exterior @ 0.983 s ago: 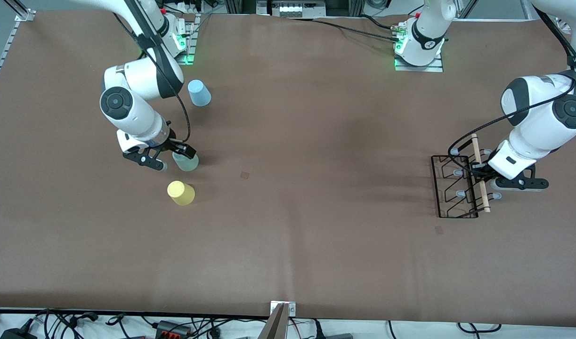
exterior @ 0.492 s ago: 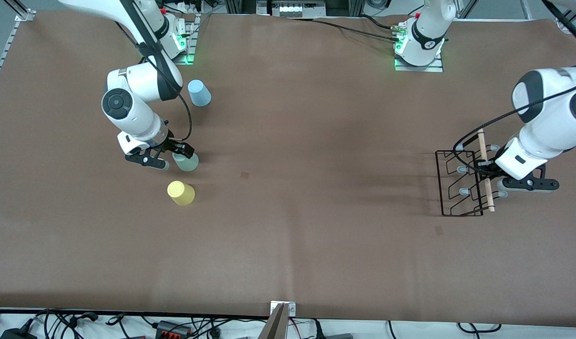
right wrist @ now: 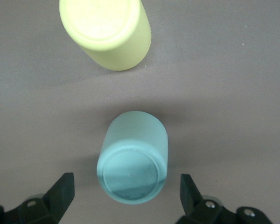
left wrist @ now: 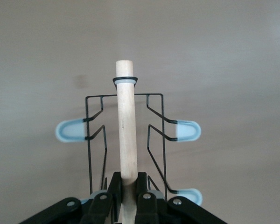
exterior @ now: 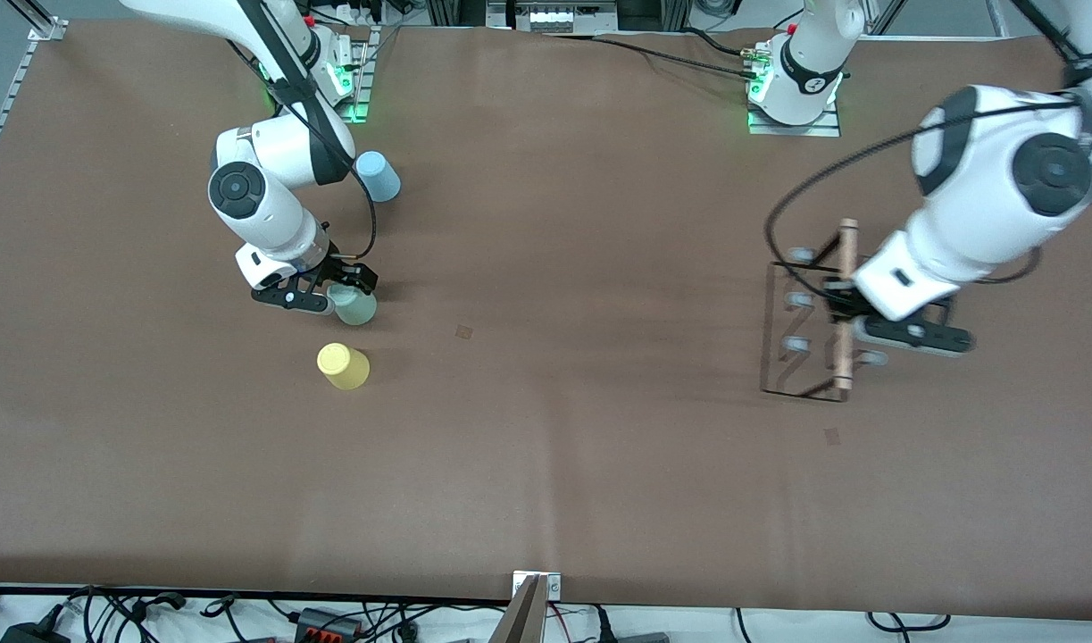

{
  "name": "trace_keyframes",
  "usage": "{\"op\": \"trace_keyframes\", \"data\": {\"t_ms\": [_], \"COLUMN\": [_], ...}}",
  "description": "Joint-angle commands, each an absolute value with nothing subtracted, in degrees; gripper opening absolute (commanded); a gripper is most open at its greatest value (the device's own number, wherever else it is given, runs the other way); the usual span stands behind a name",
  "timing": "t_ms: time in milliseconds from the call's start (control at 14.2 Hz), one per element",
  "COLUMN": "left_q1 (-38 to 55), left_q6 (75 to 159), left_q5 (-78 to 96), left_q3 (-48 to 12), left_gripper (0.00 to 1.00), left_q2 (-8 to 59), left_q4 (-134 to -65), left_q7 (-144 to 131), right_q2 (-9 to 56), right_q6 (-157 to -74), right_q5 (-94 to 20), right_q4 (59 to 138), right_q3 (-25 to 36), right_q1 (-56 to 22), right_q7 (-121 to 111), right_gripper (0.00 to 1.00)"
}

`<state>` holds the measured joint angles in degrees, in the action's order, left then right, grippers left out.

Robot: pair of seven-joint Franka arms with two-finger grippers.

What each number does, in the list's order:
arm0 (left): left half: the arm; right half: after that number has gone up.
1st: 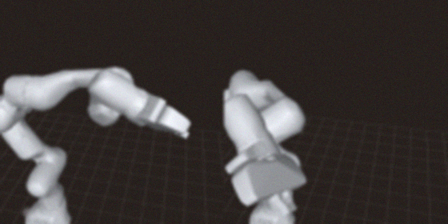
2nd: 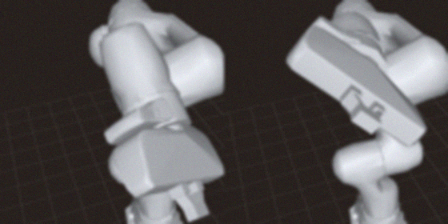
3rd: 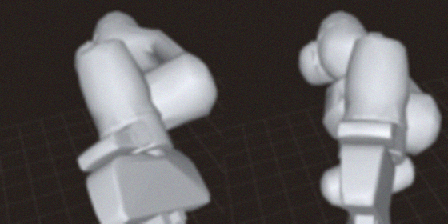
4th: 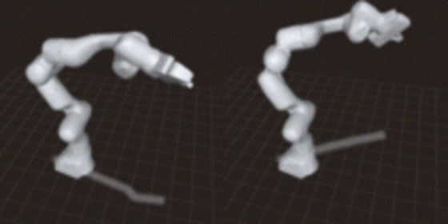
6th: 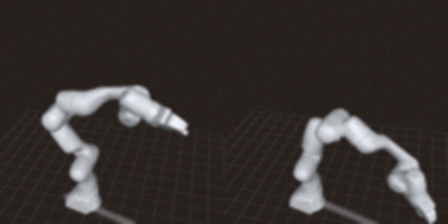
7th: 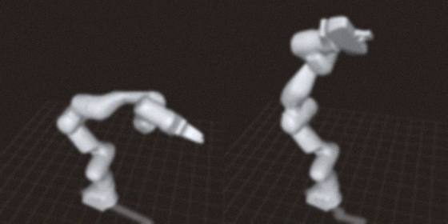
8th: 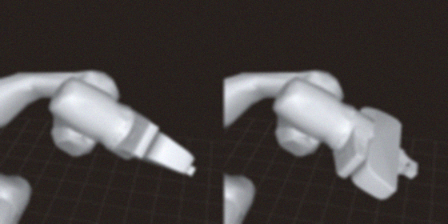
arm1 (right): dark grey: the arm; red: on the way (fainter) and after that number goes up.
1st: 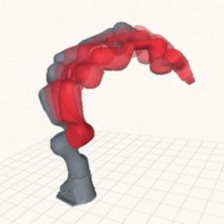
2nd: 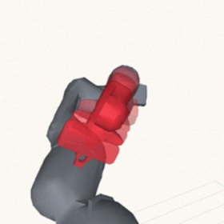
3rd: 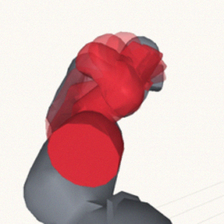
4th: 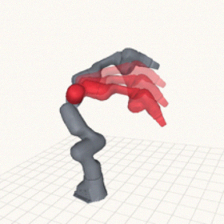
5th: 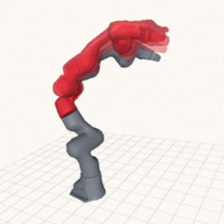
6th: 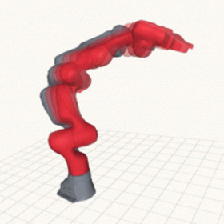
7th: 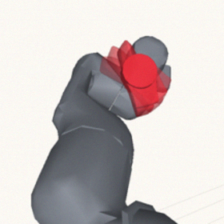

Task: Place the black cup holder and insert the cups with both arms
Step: 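Slide the rack to the table middle while the right gripper grasps the teal cup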

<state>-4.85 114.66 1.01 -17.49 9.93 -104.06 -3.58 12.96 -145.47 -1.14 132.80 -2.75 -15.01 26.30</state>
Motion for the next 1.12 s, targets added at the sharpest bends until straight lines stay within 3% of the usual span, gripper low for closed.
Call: {"op": "trace_keyframes", "data": {"t_ms": [0, 281, 632, 913, 1054], "left_q1": [-4.14, 5.59, 16.85, 21.79, 22.5], "left_q6": [113.99, 116.09, 129.18, 134.82, 135.0], "left_q5": [3.51, 2.99, -1.64, -11.14, -15.45], "left_q3": [-23.8, -26.81, -26.63, -26.54, -26.63], "left_gripper": [0.01, 0.01, 0.01, 0.01, 0.01], "left_q2": [11.51, 16.77, 24.59, 29.7, 30.32], "left_q4": [-102.39, -97.39, -96.07, -94.75, -94.75], "left_q7": [-11.48, -29.49, -47.09, -57.63, -61.33], "right_q2": [12.92, 14.85, 15.21, 15.03, 13.98], "right_q6": [-147.83, -150.46, -151.0, -150.47, -149.16], "right_q5": [-0.62, -0.62, -0.62, -0.62, -0.62], "right_q4": [134.12, 134.12, 134.12, 134.12, 133.86], "right_q3": [-3.08, -3.08, -3.08, -3.08, -3.08], "right_q1": [-14.41, -14.24, -14.24, -13.89, -13.8], "right_q7": [25.22, 25.31, 25.31, 25.22, 25.14], "right_gripper": [1.0, 1.0, 1.0, 0.32, 0.17]}}
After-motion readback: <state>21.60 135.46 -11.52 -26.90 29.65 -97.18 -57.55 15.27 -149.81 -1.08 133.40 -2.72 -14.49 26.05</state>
